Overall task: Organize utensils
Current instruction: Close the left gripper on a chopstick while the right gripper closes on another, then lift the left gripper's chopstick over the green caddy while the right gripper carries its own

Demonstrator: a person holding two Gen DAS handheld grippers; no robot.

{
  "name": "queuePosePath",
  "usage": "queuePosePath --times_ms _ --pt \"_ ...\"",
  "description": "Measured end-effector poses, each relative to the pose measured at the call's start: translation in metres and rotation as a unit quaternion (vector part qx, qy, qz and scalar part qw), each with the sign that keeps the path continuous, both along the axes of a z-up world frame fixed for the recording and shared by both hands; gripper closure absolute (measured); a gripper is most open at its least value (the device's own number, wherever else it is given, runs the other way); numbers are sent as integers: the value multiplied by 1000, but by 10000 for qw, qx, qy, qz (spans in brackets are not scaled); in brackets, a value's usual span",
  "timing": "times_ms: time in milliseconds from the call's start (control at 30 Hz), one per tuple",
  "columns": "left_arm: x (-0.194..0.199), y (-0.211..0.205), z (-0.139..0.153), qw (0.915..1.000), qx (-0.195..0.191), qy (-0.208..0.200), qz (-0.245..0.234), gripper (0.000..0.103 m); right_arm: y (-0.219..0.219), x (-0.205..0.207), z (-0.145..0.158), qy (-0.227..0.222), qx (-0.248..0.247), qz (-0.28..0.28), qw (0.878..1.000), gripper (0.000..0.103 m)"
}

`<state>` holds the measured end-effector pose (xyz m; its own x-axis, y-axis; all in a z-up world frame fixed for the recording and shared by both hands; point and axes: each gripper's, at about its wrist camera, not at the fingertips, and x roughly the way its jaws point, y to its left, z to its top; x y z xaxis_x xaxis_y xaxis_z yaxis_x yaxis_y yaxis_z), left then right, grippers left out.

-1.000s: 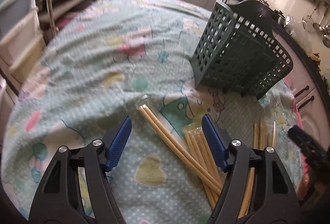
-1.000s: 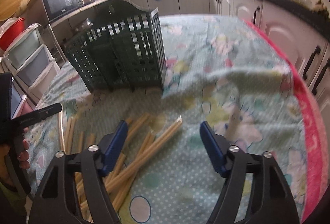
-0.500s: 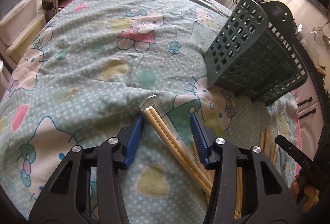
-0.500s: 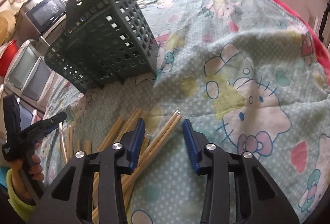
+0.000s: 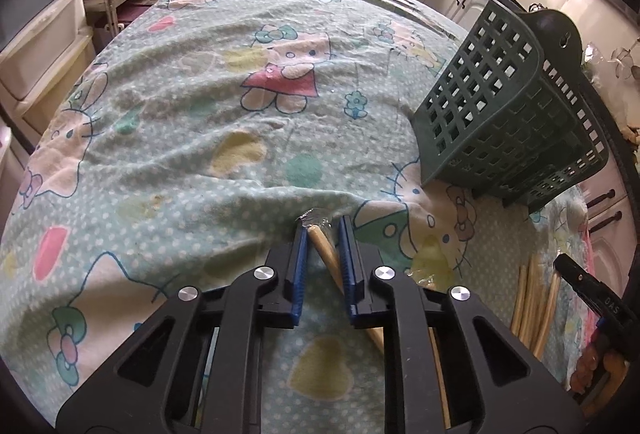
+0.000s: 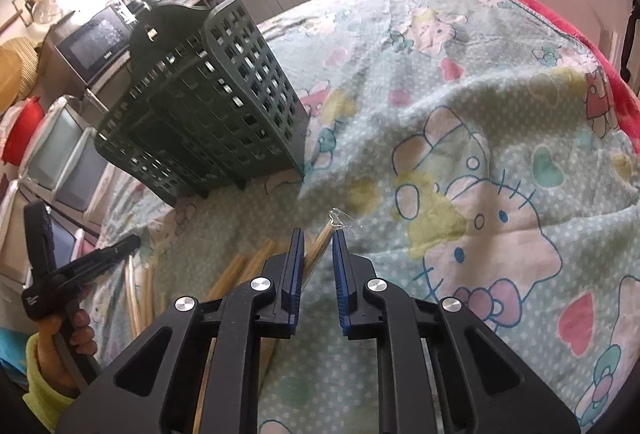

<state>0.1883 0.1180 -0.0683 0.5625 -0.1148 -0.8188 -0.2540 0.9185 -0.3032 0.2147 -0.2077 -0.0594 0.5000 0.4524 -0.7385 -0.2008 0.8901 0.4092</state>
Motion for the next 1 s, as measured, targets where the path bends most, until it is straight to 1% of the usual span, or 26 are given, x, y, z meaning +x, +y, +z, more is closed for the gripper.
queuePosePath --times_ms 67,133,300,433,633,800,1000 --pt "-2 1 5 9999 -126 -107 -27 95 -1 -2 6 -99 55 23 9999 90" --pt "-7 1 16 9994 -174 -303 -54 96 -2 -4 13 -193 145 57 9997 90" --pt "-16 -1 52 9963 -39 -849 -98 98 -5 -10 34 -487 369 181 9980 92" --pt "-22 -5 82 9919 79 -1259 -155 99 -3 -18 55 -810 512 314 9949 94" --pt "-28 -15 115 9859 117 -1643 -309 99 0 -31 83 -1215 585 491 9896 95" --pt "-29 -30 135 9807 158 -1886 -492 99 5 -42 106 -1563 563 656 9839 96" --pt "-32 -48 160 9722 244 -2208 -733 99 7 -52 128 -1933 519 727 9771 97"
